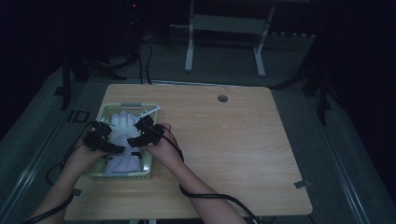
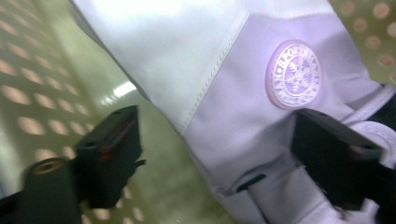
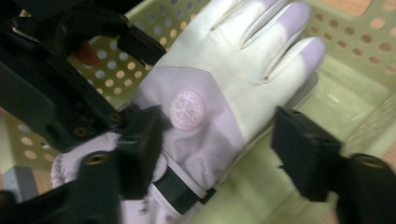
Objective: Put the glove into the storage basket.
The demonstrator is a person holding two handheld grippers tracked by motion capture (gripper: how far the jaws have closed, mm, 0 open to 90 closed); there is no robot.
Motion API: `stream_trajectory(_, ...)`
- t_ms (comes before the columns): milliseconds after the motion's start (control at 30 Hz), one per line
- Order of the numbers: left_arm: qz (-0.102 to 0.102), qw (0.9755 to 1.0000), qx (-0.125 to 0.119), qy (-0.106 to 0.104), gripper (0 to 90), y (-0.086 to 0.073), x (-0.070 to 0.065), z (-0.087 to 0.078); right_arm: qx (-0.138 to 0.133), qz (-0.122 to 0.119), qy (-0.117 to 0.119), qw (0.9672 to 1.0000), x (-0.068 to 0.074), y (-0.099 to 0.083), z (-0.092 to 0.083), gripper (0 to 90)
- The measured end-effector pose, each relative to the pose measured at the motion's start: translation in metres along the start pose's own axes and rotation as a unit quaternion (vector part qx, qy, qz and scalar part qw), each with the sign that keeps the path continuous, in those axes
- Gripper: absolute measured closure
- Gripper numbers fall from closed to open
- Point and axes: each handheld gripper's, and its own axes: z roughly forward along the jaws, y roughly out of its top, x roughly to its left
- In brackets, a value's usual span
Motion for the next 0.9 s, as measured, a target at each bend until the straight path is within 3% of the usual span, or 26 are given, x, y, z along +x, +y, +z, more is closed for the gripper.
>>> stream_trajectory(100,-0.006,0.9992,-0.041,0.000,12.3,-0.003,0.000,-0.006,0.004,0.006,0.027,0.9996,-0.008,-0.002,-0.007,22.0)
stream_trajectory(167,-0.005,0.9975,-0.071,0.004,8.4,-0.005,0.000,-0.011,-0.005,-0.004,0.038,0.9993,-0.013,-0.005,-0.009,19.7)
stream_trajectory(333,-0.026,0.9929,-0.116,-0.012,7.8,-0.006,0.001,-0.023,-0.014,-0.011,0.055,0.9983,-0.021,-0.012,-0.012,14.6)
stream_trajectory(433,-0.024,0.9903,-0.137,-0.008,7.8,-0.006,-0.004,-0.028,-0.017,-0.018,0.058,0.9980,-0.024,-0.015,-0.015,14.5)
stream_trajectory(600,-0.017,0.9873,-0.156,-0.027,7.8,-0.005,-0.017,-0.031,-0.013,-0.030,0.053,0.9981,-0.029,-0.020,-0.020,14.6)
stream_trajectory(700,-0.016,0.9841,-0.172,-0.043,7.8,-0.005,-0.027,-0.033,-0.016,-0.031,0.053,0.9980,-0.033,-0.022,-0.025,14.6)
stream_trajectory(900,0.001,0.9812,-0.182,-0.065,7.8,-0.002,-0.047,-0.032,-0.020,-0.046,0.045,0.9977,-0.039,-0.028,-0.037,14.6)
